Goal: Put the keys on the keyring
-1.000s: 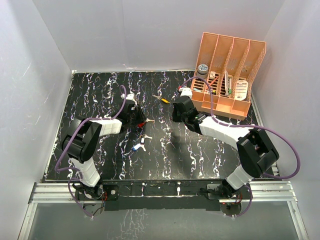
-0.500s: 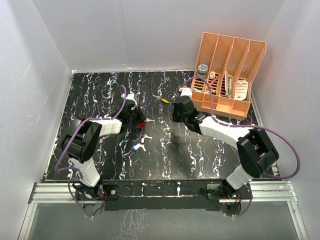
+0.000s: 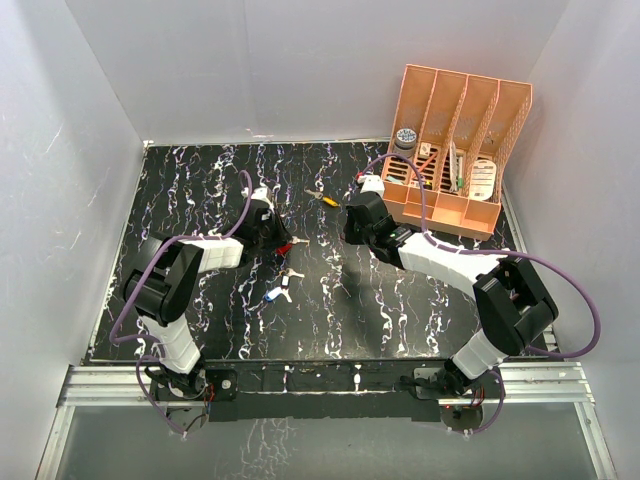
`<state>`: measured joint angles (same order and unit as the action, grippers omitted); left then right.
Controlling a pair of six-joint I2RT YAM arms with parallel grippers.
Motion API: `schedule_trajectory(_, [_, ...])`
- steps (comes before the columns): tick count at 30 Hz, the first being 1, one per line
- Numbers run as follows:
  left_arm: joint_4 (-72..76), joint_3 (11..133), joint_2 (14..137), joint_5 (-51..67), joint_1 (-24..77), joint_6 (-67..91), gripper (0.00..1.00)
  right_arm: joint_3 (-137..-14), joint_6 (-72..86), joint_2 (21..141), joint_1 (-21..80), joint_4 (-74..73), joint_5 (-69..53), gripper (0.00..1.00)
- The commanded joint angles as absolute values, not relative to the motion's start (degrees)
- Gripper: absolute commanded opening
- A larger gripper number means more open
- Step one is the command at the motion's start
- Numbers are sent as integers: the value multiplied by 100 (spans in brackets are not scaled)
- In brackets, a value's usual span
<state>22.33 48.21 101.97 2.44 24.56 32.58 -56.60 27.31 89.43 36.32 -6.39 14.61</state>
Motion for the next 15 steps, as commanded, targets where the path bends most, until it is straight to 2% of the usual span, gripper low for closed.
schedule_trajectory(1, [2318, 4753, 10194, 308, 2417, 3199, 17, -5959, 2698, 8942, 3628, -448, 1450, 0])
schedule_trajectory(15, [2372, 4755, 10232, 360, 2389, 3199, 12, -5968, 2692, 8968, 3623, -448, 1450, 0])
